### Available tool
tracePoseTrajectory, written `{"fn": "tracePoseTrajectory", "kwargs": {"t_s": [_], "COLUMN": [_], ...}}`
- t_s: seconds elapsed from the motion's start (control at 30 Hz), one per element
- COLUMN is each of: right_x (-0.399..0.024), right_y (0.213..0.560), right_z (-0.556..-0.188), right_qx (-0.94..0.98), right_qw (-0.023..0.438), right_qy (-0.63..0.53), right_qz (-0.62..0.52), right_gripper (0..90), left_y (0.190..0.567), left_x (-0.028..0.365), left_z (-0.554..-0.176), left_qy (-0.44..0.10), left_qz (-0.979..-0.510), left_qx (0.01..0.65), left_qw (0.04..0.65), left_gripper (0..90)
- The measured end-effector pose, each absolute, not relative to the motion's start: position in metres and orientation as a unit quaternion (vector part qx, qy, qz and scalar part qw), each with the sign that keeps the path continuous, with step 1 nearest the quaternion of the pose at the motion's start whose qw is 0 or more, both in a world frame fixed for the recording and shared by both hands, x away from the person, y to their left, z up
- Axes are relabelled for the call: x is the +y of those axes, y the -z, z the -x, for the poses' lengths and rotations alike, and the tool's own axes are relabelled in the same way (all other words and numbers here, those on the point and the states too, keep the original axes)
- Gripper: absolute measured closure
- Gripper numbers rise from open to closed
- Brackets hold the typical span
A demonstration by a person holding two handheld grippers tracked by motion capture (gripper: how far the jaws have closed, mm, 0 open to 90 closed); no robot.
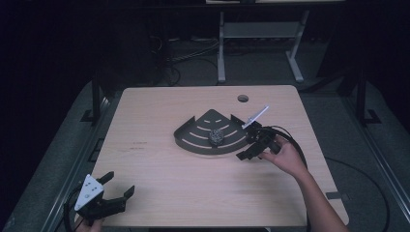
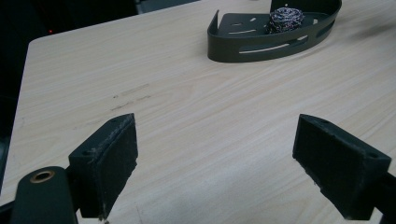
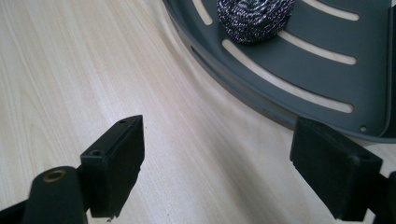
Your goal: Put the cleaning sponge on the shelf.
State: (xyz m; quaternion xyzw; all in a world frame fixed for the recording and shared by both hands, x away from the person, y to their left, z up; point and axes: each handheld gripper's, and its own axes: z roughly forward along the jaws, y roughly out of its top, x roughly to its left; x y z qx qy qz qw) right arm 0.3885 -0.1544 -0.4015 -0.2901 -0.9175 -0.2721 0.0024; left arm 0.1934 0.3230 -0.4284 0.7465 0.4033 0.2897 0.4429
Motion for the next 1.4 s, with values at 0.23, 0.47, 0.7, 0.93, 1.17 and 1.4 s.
{"fn": "tracePoseTrajectory", "kwargs": {"t_s": [0.23,0.47,0.7,0.93,1.17,1.4], "right_x": [-0.160,-0.167,-0.174,-0.179,-0.184,-0.188], "right_y": [0.406,0.411,0.414,0.417,0.422,0.428], "right_z": [-0.381,-0.373,-0.365,-0.356,-0.348,-0.340], "right_qx": [-0.917,-0.916,-0.916,-0.917,-0.916,-0.914], "right_qw": [0.003,0.004,0.002,0.002,0.004,0.005], "right_qy": [0.273,0.273,0.272,0.272,0.274,0.276], "right_qz": [0.291,0.294,0.294,0.293,0.295,0.297], "right_gripper": [17.3,17.3,17.3,17.3,17.2,17.2], "left_y": [0.429,0.429,0.429,0.429,0.429,0.429], "left_x": [0.323,0.323,0.323,0.323,0.322,0.321], "left_z": [-0.193,-0.193,-0.193,-0.193,-0.193,-0.193], "left_qy": [-0.290,-0.290,-0.290,-0.290,-0.290,-0.289], "left_qz": [-0.747,-0.747,-0.747,-0.747,-0.747,-0.748], "left_qx": [0.403,0.403,0.404,0.404,0.404,0.403], "left_qw": [0.442,0.442,0.441,0.441,0.441,0.441], "left_gripper": [13.3,13.3,13.2,13.2,13.3,13.3]}}
